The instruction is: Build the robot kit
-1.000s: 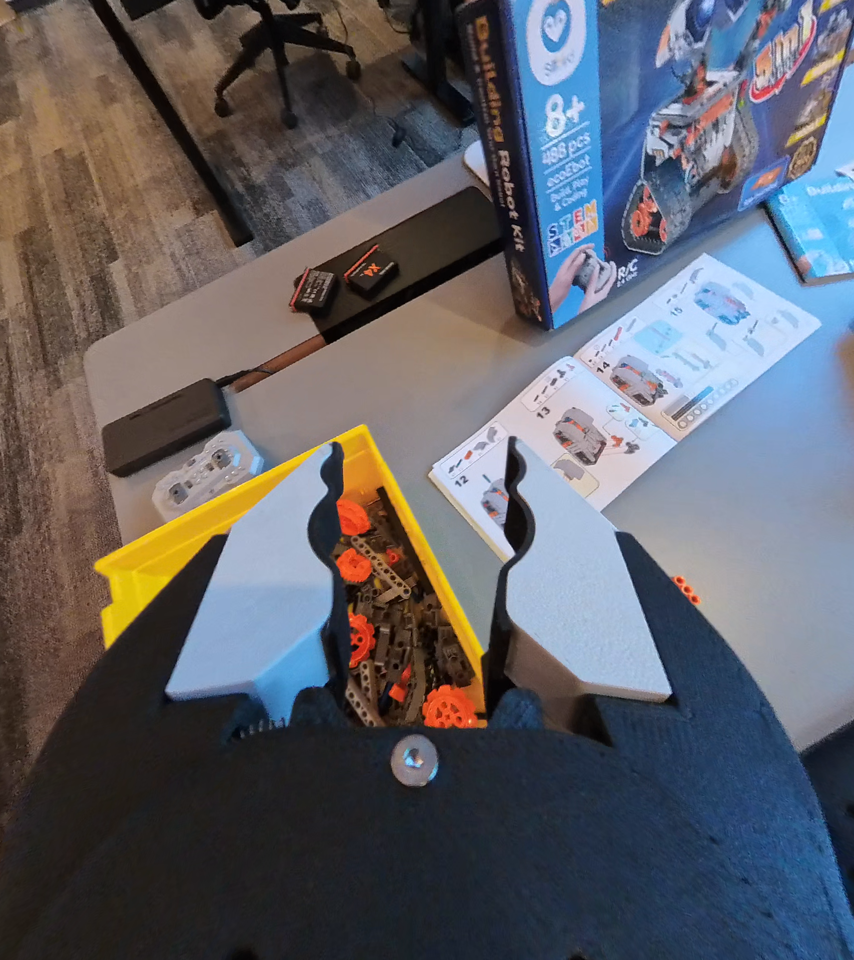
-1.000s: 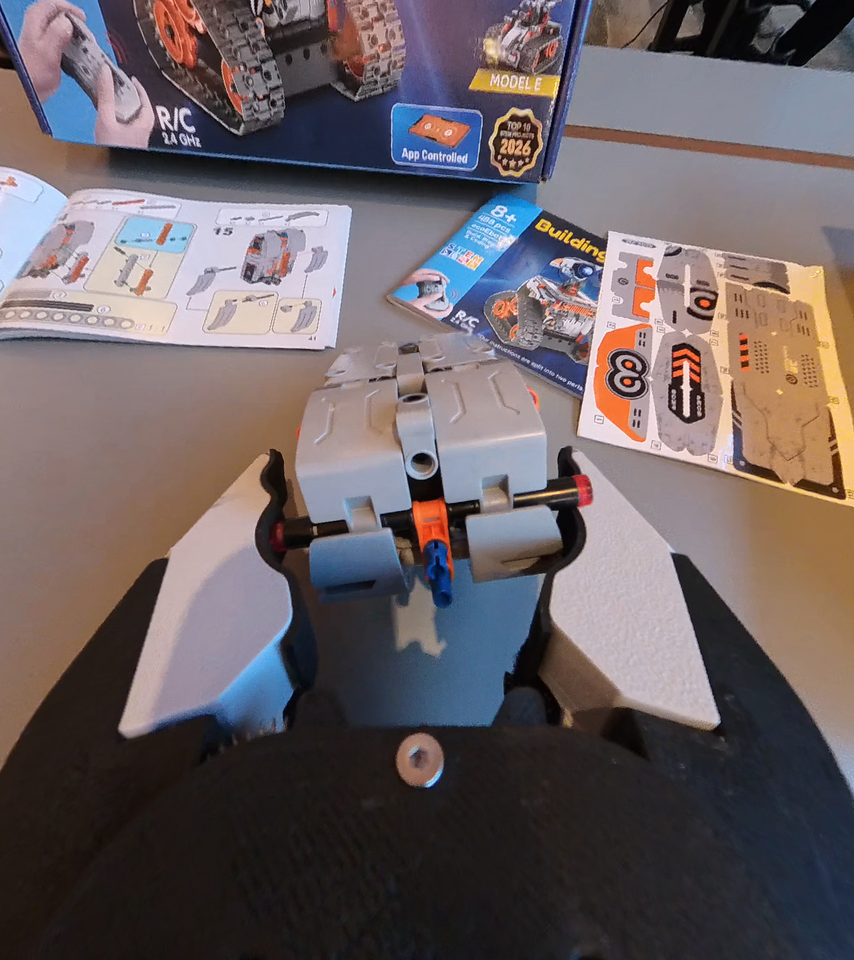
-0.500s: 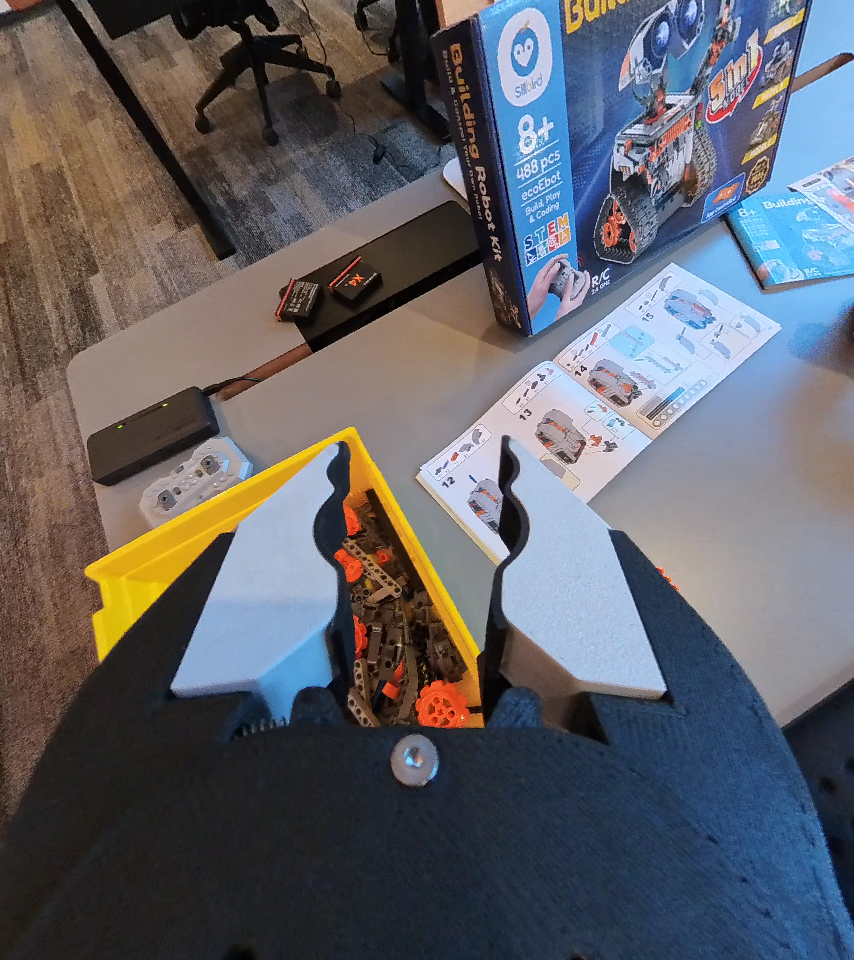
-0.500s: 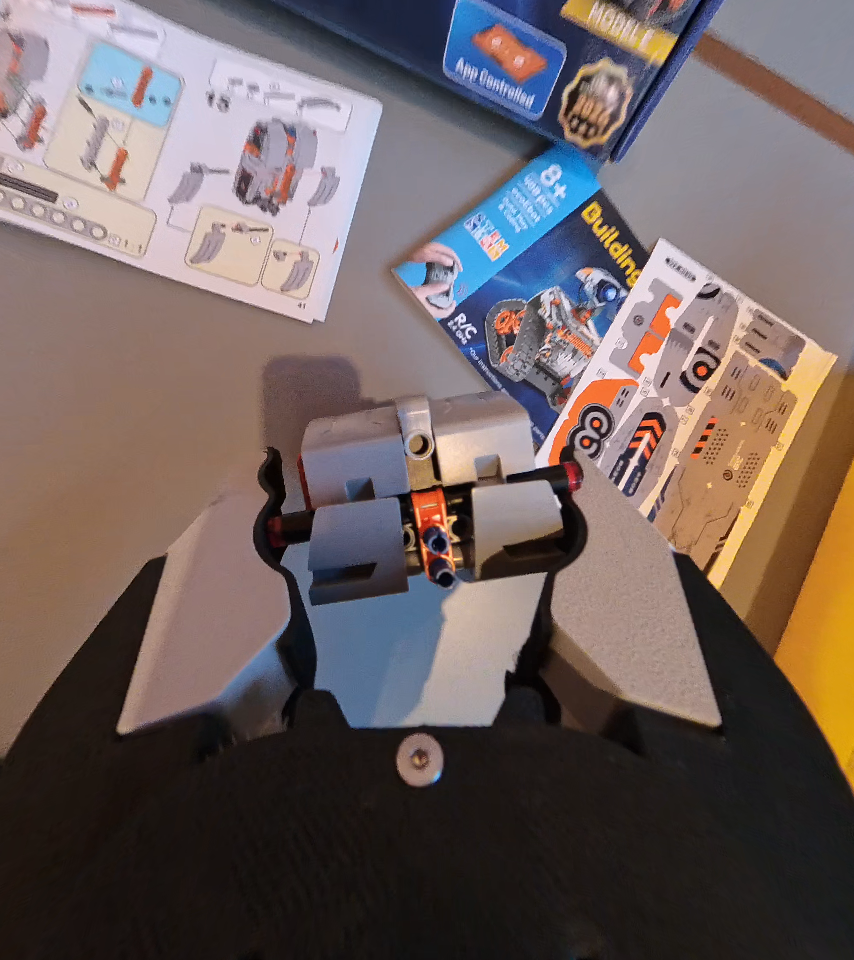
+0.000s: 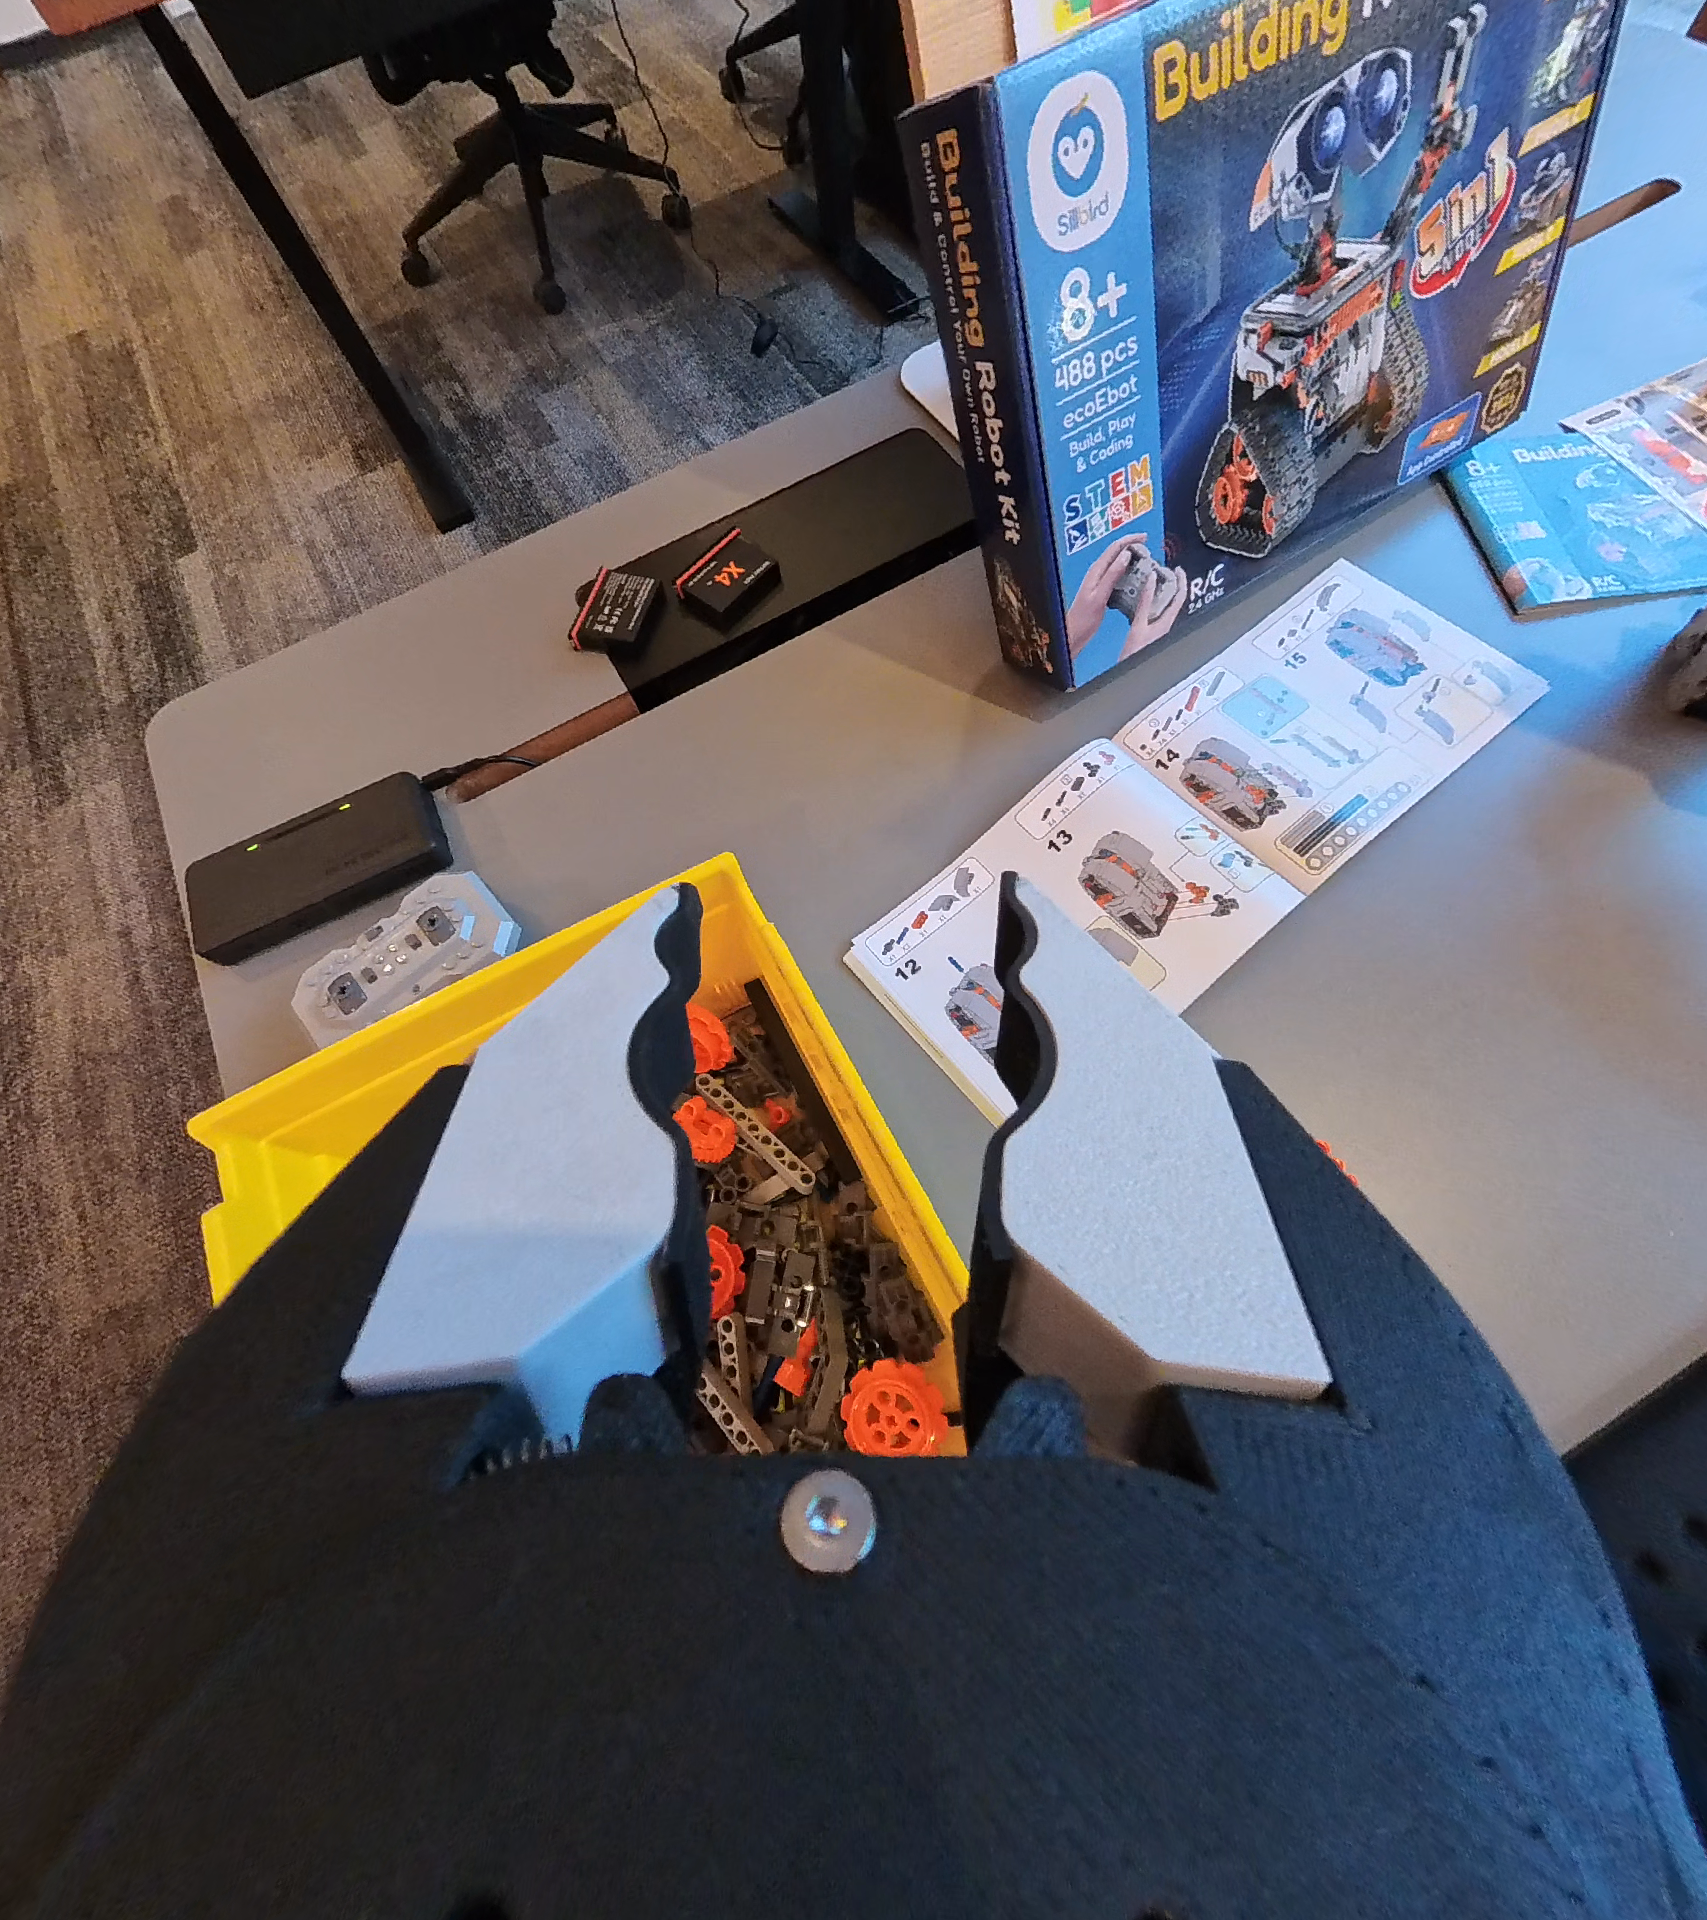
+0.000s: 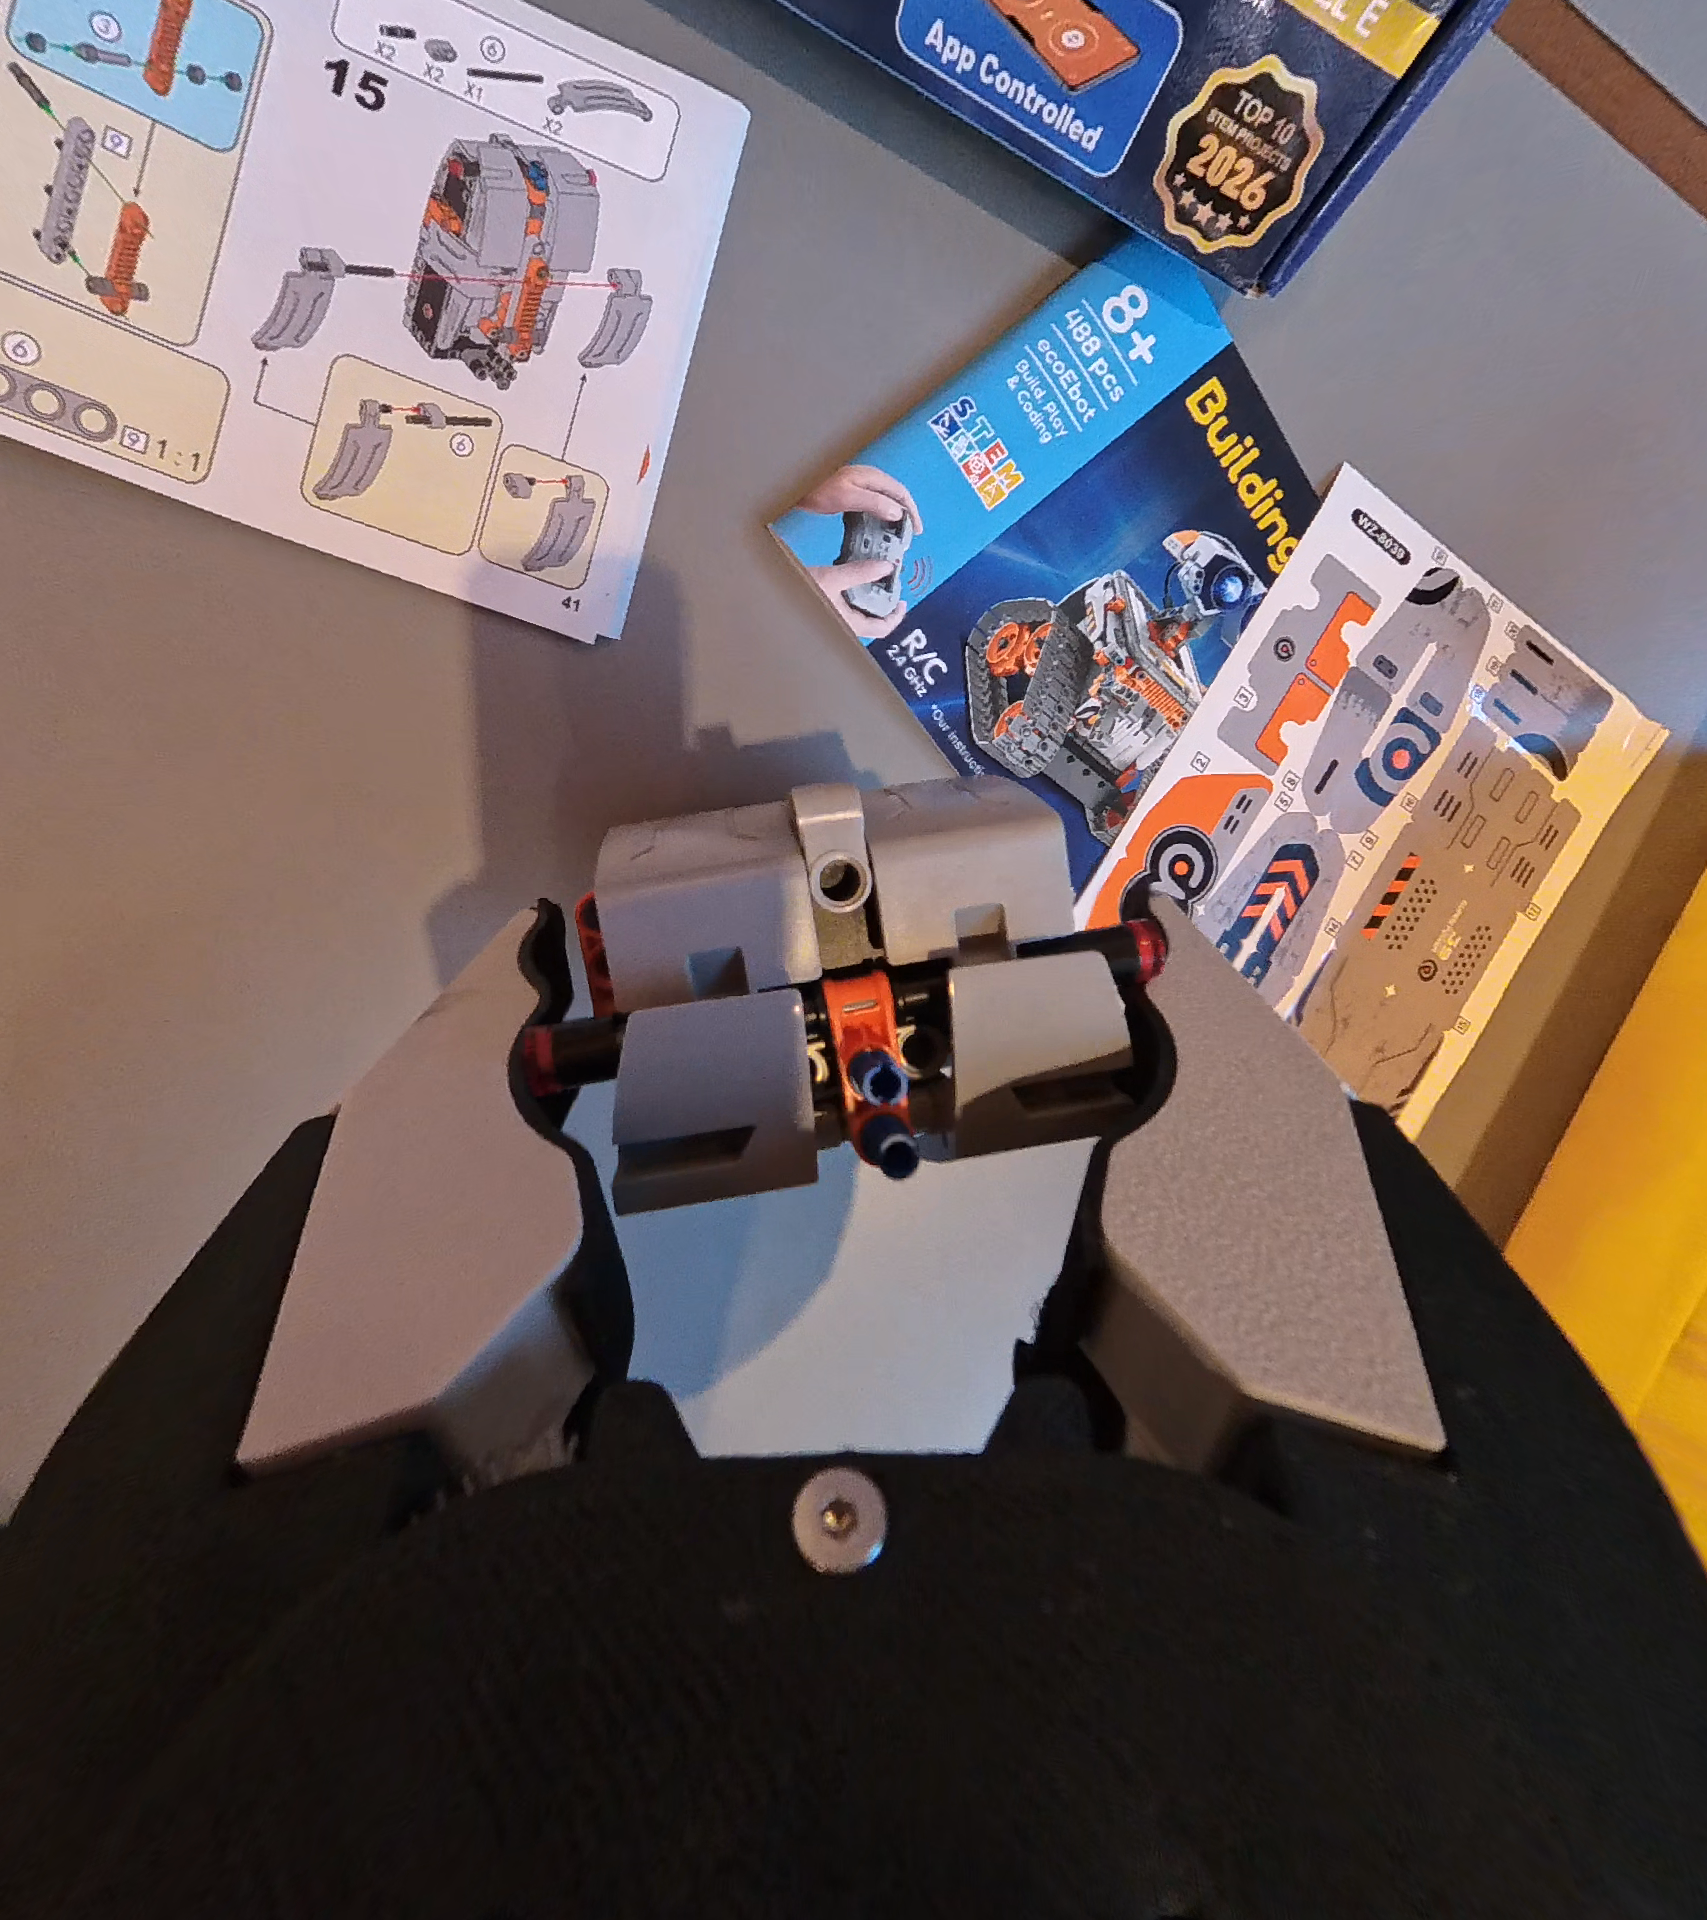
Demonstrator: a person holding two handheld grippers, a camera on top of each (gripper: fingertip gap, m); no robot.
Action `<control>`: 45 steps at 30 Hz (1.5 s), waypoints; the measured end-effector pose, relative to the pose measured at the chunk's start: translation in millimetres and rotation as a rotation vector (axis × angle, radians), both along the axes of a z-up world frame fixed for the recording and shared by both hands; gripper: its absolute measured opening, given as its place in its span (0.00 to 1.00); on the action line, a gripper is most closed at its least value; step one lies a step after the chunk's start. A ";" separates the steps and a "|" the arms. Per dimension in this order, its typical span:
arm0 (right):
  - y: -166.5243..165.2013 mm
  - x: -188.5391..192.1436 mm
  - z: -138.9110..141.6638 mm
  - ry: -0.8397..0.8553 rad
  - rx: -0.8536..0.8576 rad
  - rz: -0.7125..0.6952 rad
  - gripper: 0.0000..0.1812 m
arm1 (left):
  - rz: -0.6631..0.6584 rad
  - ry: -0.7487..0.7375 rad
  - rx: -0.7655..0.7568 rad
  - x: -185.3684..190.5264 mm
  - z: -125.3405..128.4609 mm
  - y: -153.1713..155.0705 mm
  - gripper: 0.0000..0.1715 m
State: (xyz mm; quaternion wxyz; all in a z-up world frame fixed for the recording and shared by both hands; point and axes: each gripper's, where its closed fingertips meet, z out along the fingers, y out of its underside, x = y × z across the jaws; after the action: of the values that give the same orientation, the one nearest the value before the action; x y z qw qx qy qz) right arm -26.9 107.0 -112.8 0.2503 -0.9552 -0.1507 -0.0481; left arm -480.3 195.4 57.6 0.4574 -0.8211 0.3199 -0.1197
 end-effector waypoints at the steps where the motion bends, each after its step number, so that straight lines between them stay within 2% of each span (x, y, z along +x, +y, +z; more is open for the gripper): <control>1: 0.3 -0.3 0.4 0.006 0.013 0.000 0.57 | 0.002 -0.001 -0.003 -0.2 -0.8 0.9 0.32; 10: 7.2 -1.5 15.2 -0.014 0.125 0.052 0.59 | 0.013 0.024 -0.026 0.3 -9.7 5.4 0.32; 15: 7.2 -5.0 35.4 -0.022 0.228 0.087 0.64 | 0.014 0.018 -0.027 -0.2 -9.3 6.2 0.33; 18: 9.7 -15.8 70.0 -0.069 0.417 0.129 0.68 | 0.018 0.009 -0.019 -0.4 -6.6 6.4 0.33; 21: 11.8 -51.6 130.3 -0.174 0.703 0.189 0.59 | 0.022 0.018 -0.003 5.1 -5.1 5.7 0.33; 23: 16.8 -86.4 150.4 -0.195 0.773 0.220 0.56 | 0.009 0.057 -0.014 15.9 -11.7 2.1 0.34; 27: 47.8 -138.5 135.8 -0.262 0.678 0.282 0.49 | -0.049 0.186 -0.032 49.0 -34.7 -9.9 0.40; 32: 88.9 -155.4 105.7 -0.308 0.591 0.252 0.49 | -0.125 0.296 -0.045 86.3 -62.1 -25.4 0.43; 37: 102.1 -173.3 102.1 -0.300 0.598 0.261 0.48 | -0.190 0.378 -0.051 108.1 -83.6 -32.5 0.43; 45: 114.7 -180.5 113.6 -0.332 0.623 0.252 0.49 | -0.173 0.437 -0.051 112.6 -99.7 -23.2 0.44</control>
State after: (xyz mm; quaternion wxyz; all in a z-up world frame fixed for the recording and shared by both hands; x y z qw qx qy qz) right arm -207.4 221.7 0.8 0.5052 -0.7863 -0.2838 -0.2145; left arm -367.7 172.1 -42.1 0.3445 -0.8083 0.4773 0.0142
